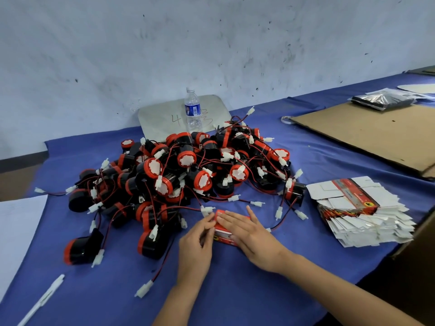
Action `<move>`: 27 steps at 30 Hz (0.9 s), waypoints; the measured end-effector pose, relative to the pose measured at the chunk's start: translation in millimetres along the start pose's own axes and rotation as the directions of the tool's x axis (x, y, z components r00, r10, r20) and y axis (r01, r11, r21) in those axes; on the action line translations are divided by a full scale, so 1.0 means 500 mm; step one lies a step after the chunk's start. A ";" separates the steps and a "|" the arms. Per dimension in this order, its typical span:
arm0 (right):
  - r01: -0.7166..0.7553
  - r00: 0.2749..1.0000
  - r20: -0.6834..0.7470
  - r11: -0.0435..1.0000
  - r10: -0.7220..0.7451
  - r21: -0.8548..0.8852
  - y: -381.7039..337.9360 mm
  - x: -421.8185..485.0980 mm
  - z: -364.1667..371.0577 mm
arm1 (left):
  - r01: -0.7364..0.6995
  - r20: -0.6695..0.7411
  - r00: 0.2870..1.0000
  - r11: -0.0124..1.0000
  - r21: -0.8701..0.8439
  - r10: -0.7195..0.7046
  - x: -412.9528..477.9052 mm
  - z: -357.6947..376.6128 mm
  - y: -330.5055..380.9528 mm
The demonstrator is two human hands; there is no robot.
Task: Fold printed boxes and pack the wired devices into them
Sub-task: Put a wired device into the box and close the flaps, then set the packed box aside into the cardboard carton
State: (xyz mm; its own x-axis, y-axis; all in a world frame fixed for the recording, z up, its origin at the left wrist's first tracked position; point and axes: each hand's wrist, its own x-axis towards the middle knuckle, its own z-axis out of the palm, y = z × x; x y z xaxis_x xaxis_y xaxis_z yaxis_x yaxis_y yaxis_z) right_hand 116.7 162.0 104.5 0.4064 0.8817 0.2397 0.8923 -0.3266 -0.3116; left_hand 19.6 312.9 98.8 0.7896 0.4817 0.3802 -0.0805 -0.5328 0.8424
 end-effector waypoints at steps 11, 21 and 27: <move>-0.017 0.998 0.064 0.988 0.027 -0.152 0.001 -0.004 -0.001 | -0.028 0.006 1.000 0.994 0.110 0.028 -0.004 0.002 -0.011; -0.074 0.993 -0.083 0.985 0.088 0.158 -0.009 -0.001 -0.026 | -0.137 0.204 0.974 0.974 0.182 0.099 -0.013 0.006 -0.019; -0.163 0.935 -0.111 0.688 0.336 0.708 -0.031 -0.007 -0.049 | -0.100 0.199 0.977 0.992 0.080 0.083 -0.006 0.002 -0.024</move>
State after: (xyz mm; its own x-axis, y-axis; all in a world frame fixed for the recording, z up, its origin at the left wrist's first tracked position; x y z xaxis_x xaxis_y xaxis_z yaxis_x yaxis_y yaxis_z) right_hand 106.2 155.8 131.0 0.7017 0.6770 0.2220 0.4085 -0.1270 -0.9039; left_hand 18.7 317.3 87.0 0.8854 0.2879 0.3650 -0.1104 -0.6325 0.7667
